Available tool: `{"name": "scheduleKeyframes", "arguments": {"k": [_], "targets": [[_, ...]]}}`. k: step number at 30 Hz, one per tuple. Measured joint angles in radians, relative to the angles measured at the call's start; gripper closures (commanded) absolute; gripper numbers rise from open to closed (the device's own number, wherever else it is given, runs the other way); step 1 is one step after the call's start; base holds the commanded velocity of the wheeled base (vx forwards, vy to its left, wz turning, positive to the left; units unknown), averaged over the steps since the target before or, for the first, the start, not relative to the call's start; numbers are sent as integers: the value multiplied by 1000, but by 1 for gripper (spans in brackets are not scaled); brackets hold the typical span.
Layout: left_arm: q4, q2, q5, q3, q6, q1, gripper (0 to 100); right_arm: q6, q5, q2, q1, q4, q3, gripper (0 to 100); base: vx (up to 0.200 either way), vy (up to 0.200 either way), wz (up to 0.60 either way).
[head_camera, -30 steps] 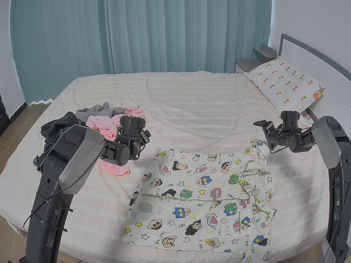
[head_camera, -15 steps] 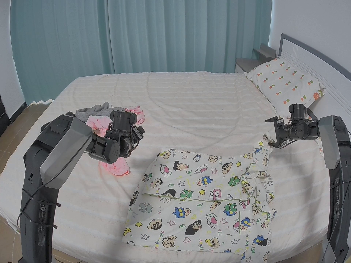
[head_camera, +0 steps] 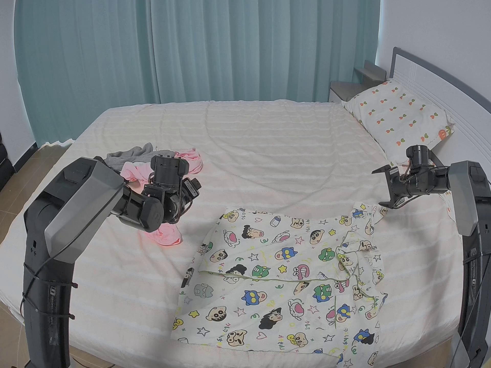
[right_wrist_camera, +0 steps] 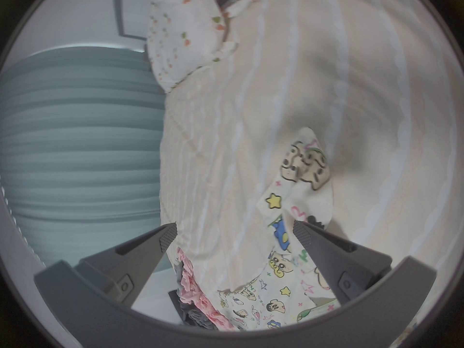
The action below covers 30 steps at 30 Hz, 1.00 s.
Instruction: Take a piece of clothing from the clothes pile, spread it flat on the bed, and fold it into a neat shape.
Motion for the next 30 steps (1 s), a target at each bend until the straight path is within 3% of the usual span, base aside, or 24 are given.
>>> {"name": "scheduleKeyframes", "arguments": {"k": [7,14,18,24,30], "targets": [[-32,-90,-80,148,-27,1,0,-305,35,-104,-26,-19,248,0,0,0,0],[-131,-226,-173,427,-76,1,0,-660,90,-219,-63,-62,587,0,0,0,0],[-225,-310,-243,611,-145,1,0,-807,112,-274,-80,-89,741,0,0,0,0],[-435,-409,-330,813,-279,-2,0,-955,127,-332,-77,-118,889,0,0,0,0],[-530,-415,-357,876,-324,-2,0,-986,65,-326,-33,-129,915,0,0,0,0]]}}
